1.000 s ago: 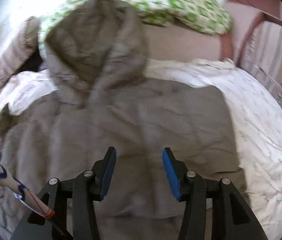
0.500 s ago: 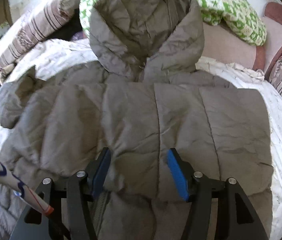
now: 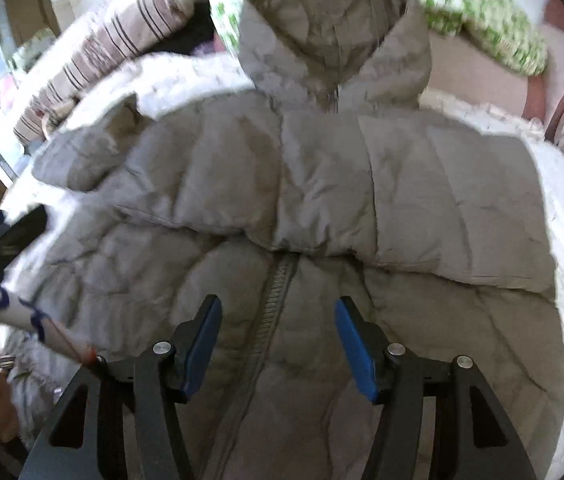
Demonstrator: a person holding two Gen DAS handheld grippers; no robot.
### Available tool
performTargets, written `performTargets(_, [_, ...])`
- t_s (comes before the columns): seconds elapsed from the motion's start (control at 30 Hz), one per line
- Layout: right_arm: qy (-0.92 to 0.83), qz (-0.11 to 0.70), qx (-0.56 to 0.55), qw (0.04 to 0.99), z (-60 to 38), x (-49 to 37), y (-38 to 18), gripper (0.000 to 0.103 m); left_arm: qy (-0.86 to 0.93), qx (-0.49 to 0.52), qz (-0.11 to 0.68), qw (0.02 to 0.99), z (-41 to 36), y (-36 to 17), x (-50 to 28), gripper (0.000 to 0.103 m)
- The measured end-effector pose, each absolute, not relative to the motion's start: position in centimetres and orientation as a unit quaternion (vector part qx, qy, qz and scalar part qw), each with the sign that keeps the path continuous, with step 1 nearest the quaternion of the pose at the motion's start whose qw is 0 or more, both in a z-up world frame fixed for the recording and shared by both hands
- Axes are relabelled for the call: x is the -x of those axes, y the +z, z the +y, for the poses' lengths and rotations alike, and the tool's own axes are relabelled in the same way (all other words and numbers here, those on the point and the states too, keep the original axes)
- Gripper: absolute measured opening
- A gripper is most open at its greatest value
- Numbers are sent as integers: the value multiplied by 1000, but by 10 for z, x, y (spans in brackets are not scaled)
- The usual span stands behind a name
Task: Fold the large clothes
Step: 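Release the sleeve and smooth the folded side with the right tool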
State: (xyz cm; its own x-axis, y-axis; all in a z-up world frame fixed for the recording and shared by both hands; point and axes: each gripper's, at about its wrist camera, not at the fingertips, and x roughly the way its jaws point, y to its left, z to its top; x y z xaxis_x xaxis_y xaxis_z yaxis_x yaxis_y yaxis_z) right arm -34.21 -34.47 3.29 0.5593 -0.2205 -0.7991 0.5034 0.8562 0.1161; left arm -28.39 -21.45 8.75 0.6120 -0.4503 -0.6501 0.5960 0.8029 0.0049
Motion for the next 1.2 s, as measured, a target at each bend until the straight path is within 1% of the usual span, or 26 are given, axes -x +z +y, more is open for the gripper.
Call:
performTargets(0.03, [-211,403,-162,875,-338,349,40,64,-293,-111,328,891,-215,87,284,103])
performTargets(0.13, [-232,353,-140,896,-325,363,50,69,-291,-113,330,891,-215,85,282,103])
performTargets(0.2, [-248,328,-117,904,-320,367,51,69,-289,-115,330,891,-215,84,282,103])
performTargets(0.27, [-256,322,-110,905,-323,366,50,69,-289,-120,329,891,-216,83,283,103])
performTargets(0.47, [-233,255,-223,911,-350,384,57,69,-285,-126,326,893,-216,80,284,103])
performTargets(0.57, [-209,245,-285,903,-361,388,53,69,-282,-129,329,892,-217,78,282,103])
performTargets(0.63, [-209,239,-294,902,-362,389,54,69,-281,-130,331,891,-217,77,282,103])
performTargets(0.77, [-216,237,-268,908,-356,388,61,69,-281,-132,327,893,-217,76,282,103])
performTargets(0.9, [-216,259,-245,909,-352,383,62,69,-277,-134,327,893,-215,74,282,103])
performTargets(1.07, [-229,317,-221,893,-355,371,48,69,-273,-136,331,893,-211,72,280,103])
performTargets(1.2, [-249,364,-210,872,-359,362,26,69,-271,-130,340,891,-208,71,275,103])
